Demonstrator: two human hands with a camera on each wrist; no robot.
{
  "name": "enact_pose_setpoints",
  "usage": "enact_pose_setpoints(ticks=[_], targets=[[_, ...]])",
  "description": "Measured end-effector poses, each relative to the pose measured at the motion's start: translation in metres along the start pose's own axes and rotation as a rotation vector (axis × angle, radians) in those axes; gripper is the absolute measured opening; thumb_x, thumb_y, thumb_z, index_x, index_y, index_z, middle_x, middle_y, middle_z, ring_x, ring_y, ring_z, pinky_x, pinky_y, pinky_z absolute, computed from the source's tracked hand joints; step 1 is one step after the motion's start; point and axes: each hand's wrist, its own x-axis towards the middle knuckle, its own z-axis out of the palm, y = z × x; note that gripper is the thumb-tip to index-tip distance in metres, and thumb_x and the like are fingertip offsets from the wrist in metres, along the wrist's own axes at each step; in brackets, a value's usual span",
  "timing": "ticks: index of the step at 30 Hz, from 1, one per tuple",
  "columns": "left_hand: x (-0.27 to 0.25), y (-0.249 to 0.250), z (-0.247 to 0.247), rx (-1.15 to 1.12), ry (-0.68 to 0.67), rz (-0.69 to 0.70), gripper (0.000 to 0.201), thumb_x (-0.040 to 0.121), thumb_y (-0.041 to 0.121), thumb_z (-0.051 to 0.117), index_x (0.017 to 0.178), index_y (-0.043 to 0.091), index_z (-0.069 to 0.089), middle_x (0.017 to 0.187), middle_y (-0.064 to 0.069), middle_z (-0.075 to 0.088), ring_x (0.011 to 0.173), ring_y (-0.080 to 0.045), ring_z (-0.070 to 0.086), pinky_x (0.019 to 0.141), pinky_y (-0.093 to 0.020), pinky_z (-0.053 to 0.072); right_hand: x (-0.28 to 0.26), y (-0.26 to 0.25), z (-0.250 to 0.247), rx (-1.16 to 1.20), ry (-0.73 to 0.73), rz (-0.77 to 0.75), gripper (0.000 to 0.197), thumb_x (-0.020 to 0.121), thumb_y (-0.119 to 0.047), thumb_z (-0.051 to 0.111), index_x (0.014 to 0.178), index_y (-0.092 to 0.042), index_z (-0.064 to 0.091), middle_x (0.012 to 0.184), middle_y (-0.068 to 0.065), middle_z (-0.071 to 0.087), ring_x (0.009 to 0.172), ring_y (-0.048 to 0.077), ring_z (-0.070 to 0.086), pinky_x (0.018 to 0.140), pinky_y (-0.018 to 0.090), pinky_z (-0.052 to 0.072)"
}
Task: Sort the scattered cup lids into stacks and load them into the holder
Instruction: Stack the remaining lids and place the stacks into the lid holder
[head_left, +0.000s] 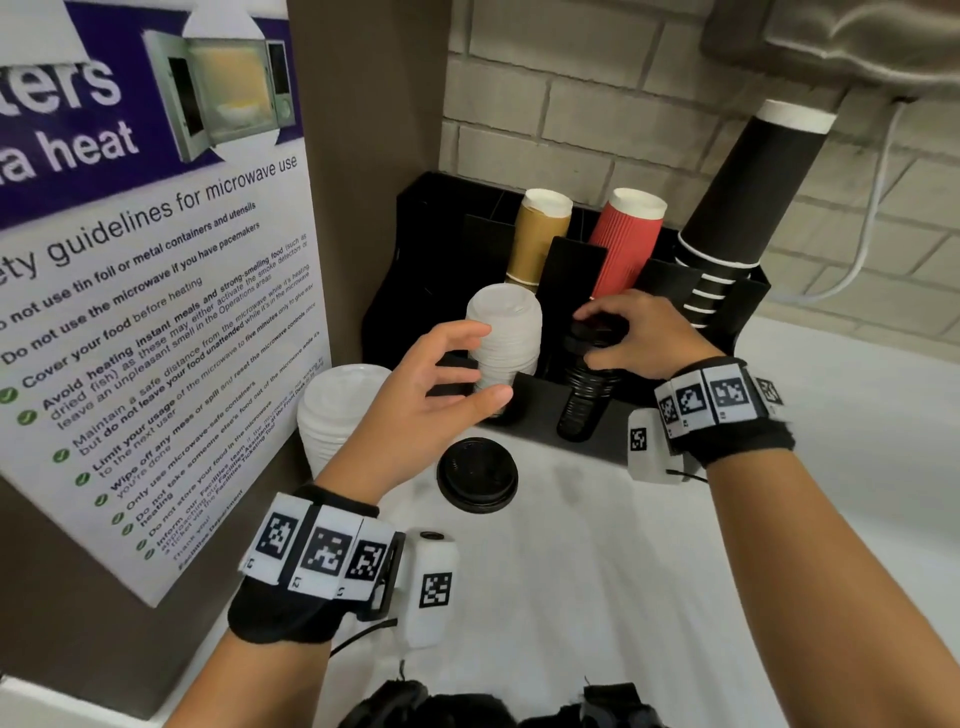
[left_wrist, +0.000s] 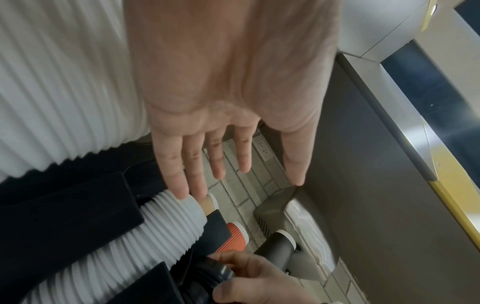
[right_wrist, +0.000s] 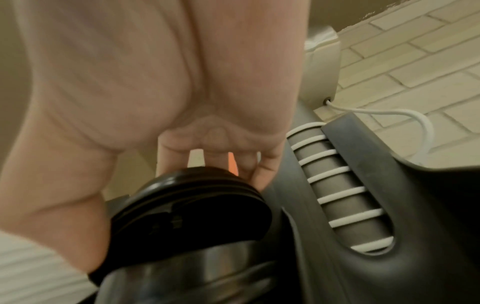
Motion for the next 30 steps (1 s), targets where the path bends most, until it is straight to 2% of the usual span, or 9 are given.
enact_pose_setpoints(ticks=[3, 9, 15, 20, 25, 30], targets=[[0.0, 0.0, 0.0, 0.003, -0.004, 0.0, 0.061, 0.071, 0.04, 0.069, 0.129, 0.031, 0.051, 0.131, 0.01, 0.051, 0.113, -0.009, 0.06, 0.089, -0.018, 0.05, -0.002, 0.002, 0.005, -0.006, 0.003, -0.003, 0.053, 0.071, -0.02, 0.077, 0.121, -0.029, 0.062, 0.124, 0.003, 0.053, 0.119, 0.024, 0.049, 0.106, 0.046, 0.037], [-0.002, -0.001, 0.001, 0.005, -0.002, -0.01, 0.058, 0.07, 0.042, 0.068, 0.126, 0.034, 0.052, 0.13, 0.011, 0.052, 0.112, -0.008, 0.06, 0.087, -0.015, 0.049, -0.017, 0.006, 0.021, -0.088, 0.033, -0.01, 0.075, 0.067, -0.018, 0.082, 0.135, -0.023, 0.05, 0.136, 0.008, 0.044, 0.127, 0.031, 0.036, 0.108, 0.044, 0.034], [-0.003, 0.001, 0.003, 0.005, -0.004, -0.016, 0.055, 0.07, 0.042, 0.069, 0.122, 0.037, 0.054, 0.128, 0.012, 0.052, 0.111, -0.007, 0.06, 0.086, -0.017, 0.051, -0.017, 0.001, 0.025, -0.24, 0.034, 0.002, 0.072, 0.075, -0.025, 0.076, 0.139, -0.026, 0.045, 0.134, 0.009, 0.041, 0.123, 0.031, 0.036, 0.104, 0.05, 0.036], [-0.004, 0.001, 0.004, 0.009, -0.004, -0.024, 0.054, 0.071, 0.041, 0.068, 0.123, 0.035, 0.054, 0.128, 0.012, 0.052, 0.109, -0.005, 0.061, 0.084, -0.015, 0.05, -0.014, -0.005, 0.024, -0.257, 0.018, 0.018, 0.067, 0.079, -0.041, 0.072, 0.138, -0.031, 0.043, 0.133, 0.007, 0.041, 0.124, 0.03, 0.035, 0.103, 0.049, 0.036], [-0.007, 0.001, 0.006, 0.016, -0.007, -0.033, 0.053, 0.073, 0.039, 0.069, 0.124, 0.033, 0.055, 0.128, 0.012, 0.053, 0.109, -0.005, 0.061, 0.084, -0.015, 0.05, -0.01, -0.008, 0.023, -0.129, -0.044, 0.002, 0.055, 0.081, -0.024, 0.07, 0.131, -0.032, 0.05, 0.13, 0.007, 0.042, 0.122, 0.033, 0.036, 0.102, 0.051, 0.038], [-0.008, 0.003, 0.007, 0.012, -0.008, -0.033, 0.053, 0.072, 0.041, 0.068, 0.123, 0.034, 0.055, 0.127, 0.012, 0.053, 0.109, -0.006, 0.061, 0.084, -0.016, 0.05, -0.013, -0.008, 0.02, -0.054, -0.042, -0.072, 0.055, 0.076, -0.015, 0.072, 0.127, -0.021, 0.052, 0.13, 0.005, 0.048, 0.122, 0.027, 0.041, 0.101, 0.052, 0.038]])
